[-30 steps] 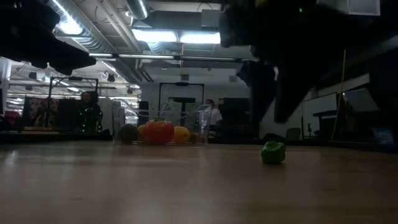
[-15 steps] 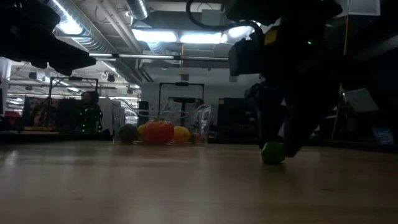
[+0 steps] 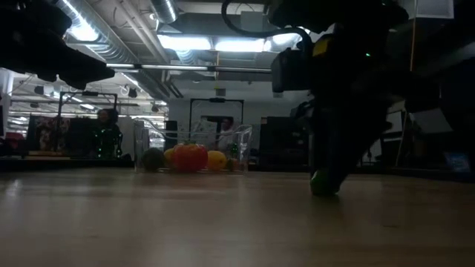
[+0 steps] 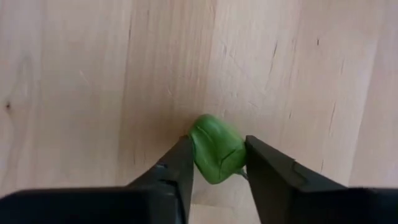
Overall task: Sort produce into baskets
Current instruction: Put the green chili pepper into the white bin
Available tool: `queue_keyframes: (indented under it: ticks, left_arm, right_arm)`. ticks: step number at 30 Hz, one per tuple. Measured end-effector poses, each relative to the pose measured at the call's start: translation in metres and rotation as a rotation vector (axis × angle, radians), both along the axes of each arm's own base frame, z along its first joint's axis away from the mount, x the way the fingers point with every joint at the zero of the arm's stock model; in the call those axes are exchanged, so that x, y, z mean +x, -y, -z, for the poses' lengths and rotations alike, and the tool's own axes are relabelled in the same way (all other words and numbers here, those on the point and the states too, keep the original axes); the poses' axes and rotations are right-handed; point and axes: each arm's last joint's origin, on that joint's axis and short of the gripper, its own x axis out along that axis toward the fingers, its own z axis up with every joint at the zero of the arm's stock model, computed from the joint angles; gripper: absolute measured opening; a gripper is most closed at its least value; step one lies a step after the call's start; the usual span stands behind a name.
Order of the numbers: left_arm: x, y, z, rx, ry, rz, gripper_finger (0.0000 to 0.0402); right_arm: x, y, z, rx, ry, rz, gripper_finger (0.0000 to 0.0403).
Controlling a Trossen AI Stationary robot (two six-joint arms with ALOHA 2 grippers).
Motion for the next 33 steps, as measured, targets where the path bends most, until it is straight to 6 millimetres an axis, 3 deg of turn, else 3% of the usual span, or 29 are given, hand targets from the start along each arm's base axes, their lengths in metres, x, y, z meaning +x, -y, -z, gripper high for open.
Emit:
queue_keyframes:
  ticks: [5,12,26,33]
  left_arm:
    - [0.000,0.000,0.000,0.008,-0.001,0.001,0.0155]
    - [0.000,0.000,0.000,0.004,-0.001,0.000,0.0155]
    - [0.000,0.000,0.000,0.007,-0.001,0.001,0.0155]
    - [0.000,0.000,0.000,0.006,-0.001,0.001,0.0155]
  right_arm:
    - [0.000,0.000,0.000,0.000,-0.001,0.001,0.0100]
    - [-0.002,0.000,-0.006,0.015,-0.001,-0.002,0.0109]
    - [-0.006,-0.006,-0.080,-0.004,-0.223,-0.056,0.0110]
    - [-0.032,-0.033,-0.095,-0.038,-0.280,-0.171,0.0111]
